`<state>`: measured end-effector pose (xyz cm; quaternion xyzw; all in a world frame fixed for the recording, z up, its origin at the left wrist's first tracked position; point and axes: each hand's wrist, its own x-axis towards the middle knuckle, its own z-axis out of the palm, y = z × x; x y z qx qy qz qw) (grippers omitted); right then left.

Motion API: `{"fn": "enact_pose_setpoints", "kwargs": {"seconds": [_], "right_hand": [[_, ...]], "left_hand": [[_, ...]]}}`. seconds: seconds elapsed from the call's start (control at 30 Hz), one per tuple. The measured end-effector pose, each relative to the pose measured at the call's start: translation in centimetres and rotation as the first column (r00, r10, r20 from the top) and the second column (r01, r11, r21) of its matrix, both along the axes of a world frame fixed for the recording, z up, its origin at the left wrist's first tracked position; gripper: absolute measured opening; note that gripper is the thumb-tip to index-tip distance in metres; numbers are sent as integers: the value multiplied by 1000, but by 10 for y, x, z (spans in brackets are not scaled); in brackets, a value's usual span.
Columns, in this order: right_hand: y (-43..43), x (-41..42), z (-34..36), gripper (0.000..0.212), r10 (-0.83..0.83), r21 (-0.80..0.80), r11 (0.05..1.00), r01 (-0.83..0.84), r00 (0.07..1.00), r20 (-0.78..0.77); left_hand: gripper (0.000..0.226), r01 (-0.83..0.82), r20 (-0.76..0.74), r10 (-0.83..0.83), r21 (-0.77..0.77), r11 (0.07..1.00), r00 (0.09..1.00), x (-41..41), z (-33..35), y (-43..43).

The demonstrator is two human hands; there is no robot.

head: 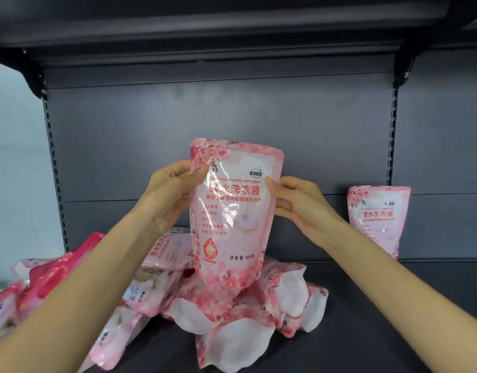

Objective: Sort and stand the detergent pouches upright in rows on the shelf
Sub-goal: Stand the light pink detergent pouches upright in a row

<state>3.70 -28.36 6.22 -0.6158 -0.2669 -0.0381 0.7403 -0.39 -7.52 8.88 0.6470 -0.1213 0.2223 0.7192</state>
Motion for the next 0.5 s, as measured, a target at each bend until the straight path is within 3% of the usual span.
{"fn": "enact_pose_setpoints", "kwargs": {"seconds": [0.3, 0.5], "right_hand": [[-58, 40, 18, 13, -22, 49, 999, 19, 998, 59], [-101, 67, 13, 12, -60, 47, 997, 58, 997, 51]], "left_hand": [[11, -30, 117, 22, 63, 998, 993, 39, 19, -59], [3, -10, 91, -1, 117, 993, 996, 74, 13, -97]]}}
